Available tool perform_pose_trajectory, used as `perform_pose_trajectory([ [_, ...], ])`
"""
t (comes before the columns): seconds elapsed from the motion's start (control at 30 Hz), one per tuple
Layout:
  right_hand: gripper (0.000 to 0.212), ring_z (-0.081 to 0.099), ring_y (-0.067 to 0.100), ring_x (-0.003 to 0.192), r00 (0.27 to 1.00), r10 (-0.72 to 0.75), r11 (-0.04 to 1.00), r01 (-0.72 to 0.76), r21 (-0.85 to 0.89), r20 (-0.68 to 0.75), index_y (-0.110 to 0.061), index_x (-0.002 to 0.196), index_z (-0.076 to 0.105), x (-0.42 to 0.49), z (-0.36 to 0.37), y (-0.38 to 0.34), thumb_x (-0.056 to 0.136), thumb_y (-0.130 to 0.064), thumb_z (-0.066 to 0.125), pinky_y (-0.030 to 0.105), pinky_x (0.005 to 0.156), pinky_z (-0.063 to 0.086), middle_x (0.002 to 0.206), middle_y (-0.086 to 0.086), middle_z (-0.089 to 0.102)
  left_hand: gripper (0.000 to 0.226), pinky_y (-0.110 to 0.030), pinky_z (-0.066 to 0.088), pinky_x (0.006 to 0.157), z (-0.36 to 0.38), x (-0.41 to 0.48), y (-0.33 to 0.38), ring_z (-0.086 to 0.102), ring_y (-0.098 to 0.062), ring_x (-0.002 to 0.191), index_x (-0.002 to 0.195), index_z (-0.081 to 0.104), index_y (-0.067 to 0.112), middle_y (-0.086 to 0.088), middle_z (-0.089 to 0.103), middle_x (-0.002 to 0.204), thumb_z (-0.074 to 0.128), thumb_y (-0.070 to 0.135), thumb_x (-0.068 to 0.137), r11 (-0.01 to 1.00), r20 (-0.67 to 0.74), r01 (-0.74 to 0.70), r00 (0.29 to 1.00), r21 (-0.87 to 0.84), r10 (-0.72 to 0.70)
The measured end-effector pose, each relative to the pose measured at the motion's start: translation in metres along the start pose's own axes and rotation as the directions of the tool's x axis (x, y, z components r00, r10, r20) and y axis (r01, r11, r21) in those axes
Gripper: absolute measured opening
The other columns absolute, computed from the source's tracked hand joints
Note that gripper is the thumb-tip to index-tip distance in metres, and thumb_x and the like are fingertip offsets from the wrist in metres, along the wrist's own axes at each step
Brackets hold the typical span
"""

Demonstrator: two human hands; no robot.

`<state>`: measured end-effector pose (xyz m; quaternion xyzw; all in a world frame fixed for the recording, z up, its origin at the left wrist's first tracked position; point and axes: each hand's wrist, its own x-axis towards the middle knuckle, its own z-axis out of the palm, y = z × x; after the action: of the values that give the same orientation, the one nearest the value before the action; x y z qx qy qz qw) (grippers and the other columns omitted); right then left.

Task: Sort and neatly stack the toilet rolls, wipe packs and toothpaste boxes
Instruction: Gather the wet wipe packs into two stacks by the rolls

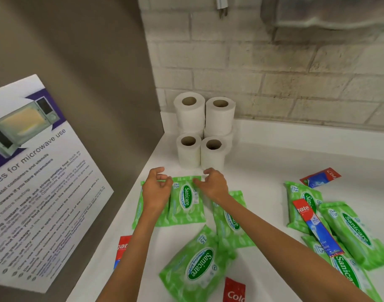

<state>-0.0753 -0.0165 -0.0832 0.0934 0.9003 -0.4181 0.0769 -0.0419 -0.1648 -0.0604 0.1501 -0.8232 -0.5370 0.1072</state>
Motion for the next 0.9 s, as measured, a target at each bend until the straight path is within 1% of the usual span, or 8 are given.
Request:
perform_pose_trajectory([
  [0.07,0.044,0.052,0.023,0.098,0.999,0.020,0.995,-0.015,-0.102,0.048,-0.008,0.104,0.048,-0.004,0.006,-0.009,0.081,-0.042,0.065,0.032,0.077,0.040,0.106,0.011,0.051,0.032,-0.023,0.050,0.077,-0.008,-0.003,-0.003,0.054,-0.014,0.072,0.120,0.053,0.009,0.001,0.055,0.086,0.055,0.008,0.088,1.000,-0.009,0.009,1.000,0.002,-0.009],
  [0.27,0.071,0.049,0.029,0.120,0.993,0.102,0.963,-0.084,-0.257,0.057,-0.003,0.122,0.046,-0.008,0.022,-0.024,0.073,-0.046,0.073,0.038,0.096,0.045,0.127,0.014,0.046,0.031,-0.007,0.043,0.063,-0.023,-0.009,-0.009,0.054,-0.010,0.070,0.120,0.053,0.011,0.003,0.055,0.088,0.056,0.009,0.089,1.000,-0.032,0.014,0.999,0.003,-0.014],
  [0.33,0.075,0.048,0.027,0.121,0.988,0.143,0.948,-0.119,-0.294,0.060,-0.004,0.125,0.045,-0.009,0.025,-0.027,0.071,-0.046,0.076,0.037,0.098,0.044,0.129,0.013,0.046,0.032,-0.010,0.042,0.066,-0.027,-0.012,-0.010,0.054,-0.010,0.072,0.121,0.053,0.011,0.004,0.054,0.088,0.056,0.009,0.089,1.000,-0.039,0.019,0.999,0.004,-0.019],
  [0.43,0.076,0.049,0.026,0.122,0.982,0.180,0.938,-0.155,-0.311,0.054,-0.004,0.126,0.046,-0.010,0.028,-0.029,0.070,-0.044,0.078,0.036,0.098,0.044,0.129,0.013,0.047,0.033,-0.023,0.039,0.077,-0.031,-0.012,-0.013,0.053,-0.011,0.076,0.121,0.053,0.012,0.003,0.055,0.090,0.056,0.009,0.089,1.000,-0.042,0.029,0.999,-0.002,-0.029],
  [0.63,0.071,0.052,0.024,0.118,0.967,0.248,0.944,-0.227,-0.241,0.060,-0.006,0.121,0.051,-0.007,0.033,-0.029,0.066,-0.039,0.082,0.035,0.092,0.047,0.124,0.011,0.054,0.032,-0.021,0.039,0.075,-0.030,-0.011,-0.017,0.051,-0.003,0.070,0.121,0.053,0.012,0.001,0.055,0.093,0.055,0.009,0.089,0.999,-0.027,0.032,0.999,-0.021,-0.032],
  [0.7,0.057,0.055,0.024,0.109,0.969,0.235,0.957,-0.217,-0.191,0.077,-0.007,0.108,0.055,-0.007,0.033,-0.027,0.067,-0.037,0.081,0.034,0.084,0.048,0.117,0.011,0.054,0.032,-0.018,0.039,0.070,-0.028,-0.009,-0.018,0.051,-0.002,0.069,0.121,0.053,0.012,0.000,0.056,0.093,0.055,0.009,0.089,1.000,-0.016,0.025,1.000,-0.011,-0.025],
  [0.77,0.039,0.054,0.017,0.079,0.975,0.209,0.974,-0.201,-0.101,0.072,-0.011,0.076,0.048,-0.006,0.032,-0.022,0.069,-0.032,0.080,0.026,0.062,0.043,0.094,0.009,0.051,0.032,-0.016,0.040,0.065,-0.027,-0.008,-0.019,0.052,-0.003,0.069,0.121,0.053,0.012,0.000,0.056,0.092,0.055,0.009,0.089,1.000,-0.001,0.022,1.000,0.001,-0.022],
  [0.9,0.050,0.035,0.010,0.050,0.982,0.177,0.980,-0.182,0.083,0.074,-0.015,0.055,0.031,-0.010,0.022,-0.010,0.075,-0.027,0.075,0.023,0.046,0.026,0.057,-0.001,0.038,0.031,-0.026,0.046,0.079,-0.020,-0.012,-0.021,0.051,-0.006,0.068,0.119,0.055,0.009,0.007,0.053,0.079,0.055,0.007,0.088,1.000,0.025,0.029,0.999,0.007,-0.030],
])
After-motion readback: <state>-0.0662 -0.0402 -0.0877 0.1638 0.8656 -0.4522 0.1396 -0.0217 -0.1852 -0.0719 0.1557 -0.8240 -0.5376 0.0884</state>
